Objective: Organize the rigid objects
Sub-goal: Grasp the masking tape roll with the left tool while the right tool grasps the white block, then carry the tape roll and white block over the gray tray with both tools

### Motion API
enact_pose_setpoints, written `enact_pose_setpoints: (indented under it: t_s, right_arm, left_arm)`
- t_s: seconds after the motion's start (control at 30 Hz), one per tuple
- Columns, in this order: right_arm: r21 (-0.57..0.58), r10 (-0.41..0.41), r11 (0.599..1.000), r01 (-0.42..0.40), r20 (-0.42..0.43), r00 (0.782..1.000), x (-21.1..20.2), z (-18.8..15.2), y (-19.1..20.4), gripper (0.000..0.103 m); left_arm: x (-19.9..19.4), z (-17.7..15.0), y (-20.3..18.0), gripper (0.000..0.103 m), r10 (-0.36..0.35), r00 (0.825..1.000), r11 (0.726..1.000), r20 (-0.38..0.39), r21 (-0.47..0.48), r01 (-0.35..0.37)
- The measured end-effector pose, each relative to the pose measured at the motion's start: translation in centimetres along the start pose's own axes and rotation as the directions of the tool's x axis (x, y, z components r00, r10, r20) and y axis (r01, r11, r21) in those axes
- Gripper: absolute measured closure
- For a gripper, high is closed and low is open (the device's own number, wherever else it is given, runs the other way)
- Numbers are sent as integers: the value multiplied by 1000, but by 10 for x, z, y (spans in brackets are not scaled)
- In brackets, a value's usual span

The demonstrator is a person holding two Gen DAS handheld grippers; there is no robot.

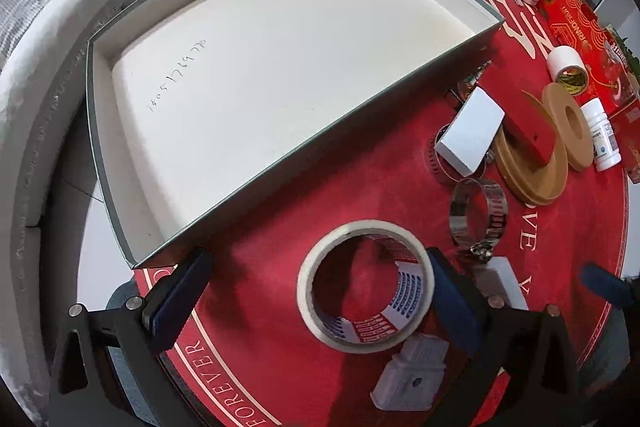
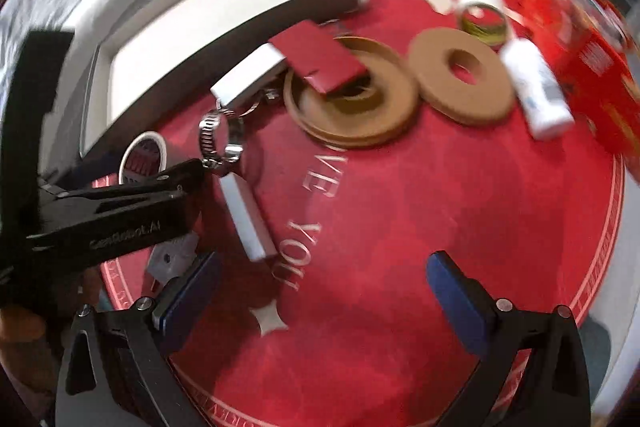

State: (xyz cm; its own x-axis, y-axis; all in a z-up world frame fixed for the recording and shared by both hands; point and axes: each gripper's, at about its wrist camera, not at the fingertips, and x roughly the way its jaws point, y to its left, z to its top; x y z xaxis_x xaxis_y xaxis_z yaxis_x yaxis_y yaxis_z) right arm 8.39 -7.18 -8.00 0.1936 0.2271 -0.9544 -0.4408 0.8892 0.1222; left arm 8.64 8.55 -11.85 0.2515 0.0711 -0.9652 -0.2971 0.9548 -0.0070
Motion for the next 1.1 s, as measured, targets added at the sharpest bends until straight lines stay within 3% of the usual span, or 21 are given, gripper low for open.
enact_pose_setpoints:
  t_s: [0.1,0.13,0.17,0.3,0.43,0.53,0.6,0.7,0.73,0.77,0.93,1.1]
  right_arm:
    - [-54,-12,998,13,4,1000,9,8,13,0]
    - [-69,-10,998,10,6,1000,12,11,16,5]
    - [-80,-6,997,6,4,1000,14,13,19,20]
    - [-153,-51,987,53,18,999,23,21,38,39]
    - [-200,-58,978,66,47,997,25,22,52,92]
    - [-148,-75,986,80,39,996,21,14,40,92]
    - [-117,-79,990,82,28,996,20,9,33,92]
    - [-65,-72,995,74,23,997,15,1,19,92]
    - [-45,-71,996,72,26,997,12,-1,16,92]
    - [-31,-69,997,70,30,997,10,-3,14,92]
    - [7,-59,998,59,40,997,6,0,11,92]
    - [48,-48,998,46,51,998,-6,-5,-4,92]
  left_arm:
    - [-4,1,3,0,1,1000,1000,2,5,-1]
    - [-5,-1,5,0,2,1000,1000,4,5,-2]
    - [-6,-3,6,0,1,1000,1000,6,4,-1]
    - [-7,-8,8,0,2,1000,1000,10,3,-2]
    - [-9,-13,9,0,6,1000,1000,4,-3,-6]
    - [-9,-12,5,1,6,1000,1000,-7,-3,-6]
    - [-13,-14,1,8,3,1000,1000,2,7,-3]
    - [-21,-19,-11,28,-10,1000,999,26,48,9]
    - [-24,-20,-14,42,-13,999,998,30,60,12]
    - [-26,-21,-18,47,-15,999,997,36,72,12]
    - [-29,-27,-15,47,-20,1000,999,11,50,19]
    - [-45,-33,-13,47,-16,999,998,36,54,14]
